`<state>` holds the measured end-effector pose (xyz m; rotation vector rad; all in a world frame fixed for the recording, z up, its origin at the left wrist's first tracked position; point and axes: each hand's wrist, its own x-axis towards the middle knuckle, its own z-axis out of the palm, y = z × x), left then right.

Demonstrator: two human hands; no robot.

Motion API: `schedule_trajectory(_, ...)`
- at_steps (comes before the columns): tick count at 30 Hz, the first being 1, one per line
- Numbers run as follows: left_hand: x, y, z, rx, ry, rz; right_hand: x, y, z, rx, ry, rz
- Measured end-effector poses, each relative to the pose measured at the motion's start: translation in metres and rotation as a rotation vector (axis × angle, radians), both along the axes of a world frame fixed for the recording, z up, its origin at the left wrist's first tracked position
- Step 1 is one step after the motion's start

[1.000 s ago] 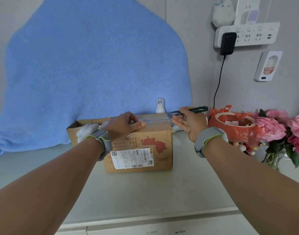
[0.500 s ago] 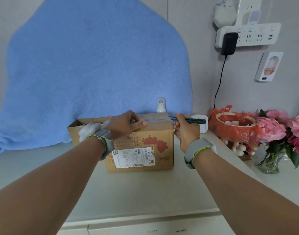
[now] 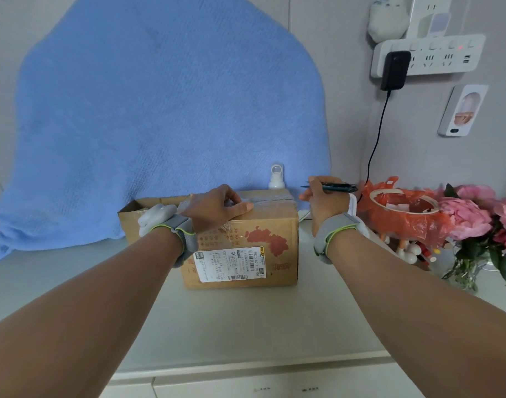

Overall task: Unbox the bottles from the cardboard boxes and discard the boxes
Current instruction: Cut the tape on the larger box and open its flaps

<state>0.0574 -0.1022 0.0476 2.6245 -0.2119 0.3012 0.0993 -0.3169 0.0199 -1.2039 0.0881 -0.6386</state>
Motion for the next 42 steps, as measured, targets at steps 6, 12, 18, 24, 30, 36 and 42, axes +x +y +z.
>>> schedule_trajectory(6, -0.004, 0.001, 0.001, 0.028, -0.008, 0.012, -0.016, 0.019, 0.038, -0.532, -0.182, 0.334)
schedule_trajectory(12, -0.012, 0.019, 0.007, 0.056, 0.021, 0.054, -0.018, 0.044, 0.049, -0.787, -0.109, 0.464)
schedule_trajectory(18, -0.015, 0.019, 0.008, 0.052, 0.034, 0.040, -0.012, 0.072, 0.048, -0.958, -0.093, 0.504)
schedule_trajectory(24, -0.015, 0.017, 0.005, 0.078, 0.021, 0.042, -0.006, 0.081, 0.046, -1.114, -0.100, 0.455)
schedule_trajectory(30, -0.016, 0.013, 0.005, 0.116, 0.008, 0.040, -0.009, 0.055, 0.051, -1.342, -0.039, 0.294)
schedule_trajectory(36, -0.017, 0.009, 0.005, 0.271, -0.017, 0.039, -0.015, 0.025, 0.050, -1.334, -0.022, 0.149)
schedule_trajectory(42, -0.016, 0.009, 0.003, 0.298, -0.028, 0.029, -0.021, 0.016, 0.043, -1.282, -0.019, 0.006)
